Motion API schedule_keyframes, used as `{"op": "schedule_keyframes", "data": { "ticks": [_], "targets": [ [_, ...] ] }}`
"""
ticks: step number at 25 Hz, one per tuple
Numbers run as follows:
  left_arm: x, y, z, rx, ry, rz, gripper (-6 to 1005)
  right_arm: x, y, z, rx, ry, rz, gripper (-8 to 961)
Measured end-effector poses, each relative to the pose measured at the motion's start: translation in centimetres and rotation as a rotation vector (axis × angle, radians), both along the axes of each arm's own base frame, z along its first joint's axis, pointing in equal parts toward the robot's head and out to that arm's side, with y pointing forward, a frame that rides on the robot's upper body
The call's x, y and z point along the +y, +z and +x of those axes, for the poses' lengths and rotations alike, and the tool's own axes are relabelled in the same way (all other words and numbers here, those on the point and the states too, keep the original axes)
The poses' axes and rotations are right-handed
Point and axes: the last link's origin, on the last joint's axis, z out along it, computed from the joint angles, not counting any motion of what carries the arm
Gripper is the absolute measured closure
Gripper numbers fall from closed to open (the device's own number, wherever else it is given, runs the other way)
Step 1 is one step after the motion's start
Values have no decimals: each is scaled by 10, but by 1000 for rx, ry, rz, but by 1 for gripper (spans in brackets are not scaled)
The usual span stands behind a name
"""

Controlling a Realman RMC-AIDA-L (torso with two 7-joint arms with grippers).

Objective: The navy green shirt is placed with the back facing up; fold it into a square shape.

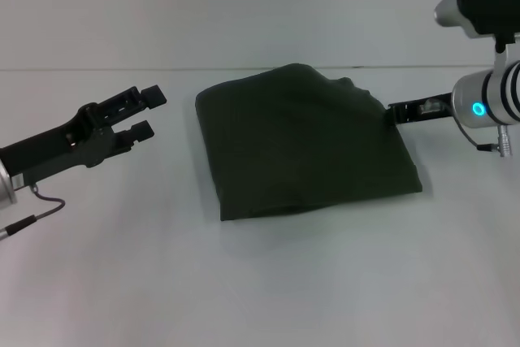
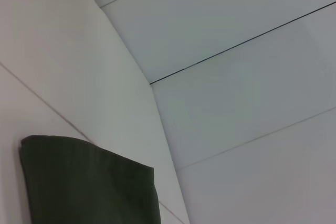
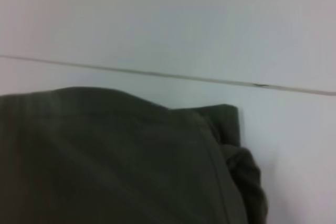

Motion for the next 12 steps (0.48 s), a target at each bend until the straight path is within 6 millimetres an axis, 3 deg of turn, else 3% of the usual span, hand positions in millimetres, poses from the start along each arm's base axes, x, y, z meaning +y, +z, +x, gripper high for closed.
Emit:
{"op": "schedule_keyframes", "data": {
  "ticks": [6, 9, 12],
  "targets": [
    [-2, 3, -5, -10, 17, 20, 63, 17, 28, 0, 22, -5, 146, 827],
    [-4, 5, -6, -15, 20, 24, 63, 28, 61, 4, 59, -25, 246, 770],
    [-5, 3, -5, -15, 7, 10, 62, 26, 92, 9, 138, -55, 279, 698]
  ]
}}
